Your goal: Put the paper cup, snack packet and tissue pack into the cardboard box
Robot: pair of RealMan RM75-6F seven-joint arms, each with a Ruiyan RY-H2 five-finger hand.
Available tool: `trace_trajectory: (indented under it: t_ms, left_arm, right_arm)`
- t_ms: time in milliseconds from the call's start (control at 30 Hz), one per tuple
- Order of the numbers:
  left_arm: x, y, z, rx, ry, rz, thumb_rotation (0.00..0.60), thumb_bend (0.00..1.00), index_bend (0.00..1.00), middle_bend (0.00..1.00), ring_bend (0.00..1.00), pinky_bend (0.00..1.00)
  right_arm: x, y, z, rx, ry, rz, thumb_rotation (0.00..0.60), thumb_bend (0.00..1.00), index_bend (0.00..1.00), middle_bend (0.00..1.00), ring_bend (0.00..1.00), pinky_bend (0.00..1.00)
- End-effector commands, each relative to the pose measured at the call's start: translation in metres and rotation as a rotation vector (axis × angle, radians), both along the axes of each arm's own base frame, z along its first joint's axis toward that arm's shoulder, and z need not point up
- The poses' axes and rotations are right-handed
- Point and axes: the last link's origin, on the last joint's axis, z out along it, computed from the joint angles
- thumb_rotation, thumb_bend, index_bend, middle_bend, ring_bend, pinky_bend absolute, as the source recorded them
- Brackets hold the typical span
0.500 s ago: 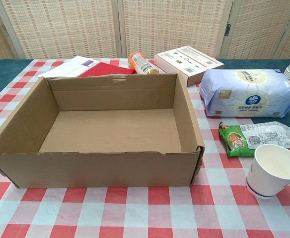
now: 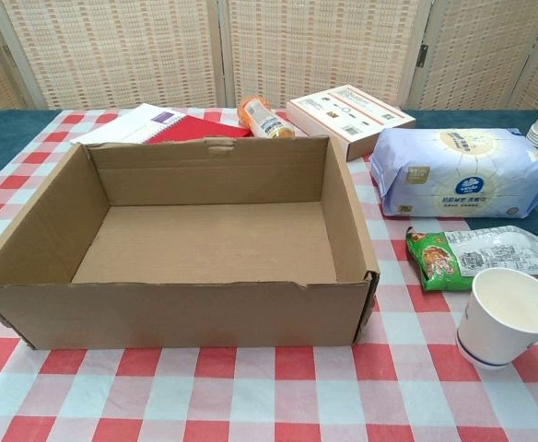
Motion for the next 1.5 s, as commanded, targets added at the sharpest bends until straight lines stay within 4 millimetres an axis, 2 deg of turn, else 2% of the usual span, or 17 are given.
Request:
trace_trajectory:
  t_ms: [33,333,500,633,833,1067,1500]
  left_arm:
    - [-0.001,0.0,0.0,-0.002,0.001,0.001,0.6,0.24,0.15,0.07,0.0,0.28]
    - [0.0,-0.001,0.001,0.007,-0.002,-0.001,0.6,0.24,0.15,0.07,0.0,0.28]
    - [-0.001,-0.001,0.001,0.008,0.003,0.01,0.6,0.24,0.15,0.07,0.0,0.28]
    - [-0.003,-0.003,-0.001,-0.025,0.021,0.043,0.6,0.24,0.14,0.07,0.0,0.28]
    - [-0.001,-0.003,-0.003,-0.059,0.026,0.057,0.6,0.24,0.13,0.05,0.0,0.28]
    - [0.002,-0.004,-0.003,-0.083,0.019,0.058,0.6,0.24,0.13,0.04,0.0,0.28]
    - [0.002,-0.004,0.004,-0.041,-0.011,0.03,0.6,0.24,0.13,0.04,0.0,0.28]
  right_arm:
    - [-0.002,-0.002,0.0,-0.003,-0.007,-0.005,0.6,0.0,0.0,0.0,0.0,0.0]
    - [-0.002,-0.002,0.001,0.009,-0.017,0.001,0.6,0.0,0.0,0.0,0.0,0.0]
    - [0.001,0.0,0.008,-0.007,-0.003,-0.007,0.6,0.0,0.0,0.0,0.0,0.0]
    - [0.015,0.002,0.018,0.012,0.019,0.024,0.6,0.0,0.01,0.0,0.0,0.01]
    - [0.047,0.013,0.023,0.159,0.017,0.103,0.6,0.0,0.1,0.01,0.0,0.16]
    - [0.074,0.015,0.009,0.344,0.058,0.131,0.6,0.0,0.13,0.03,0.02,0.2]
    - [0.078,0.012,-0.04,0.46,0.087,0.124,0.6,0.0,0.13,0.03,0.02,0.2]
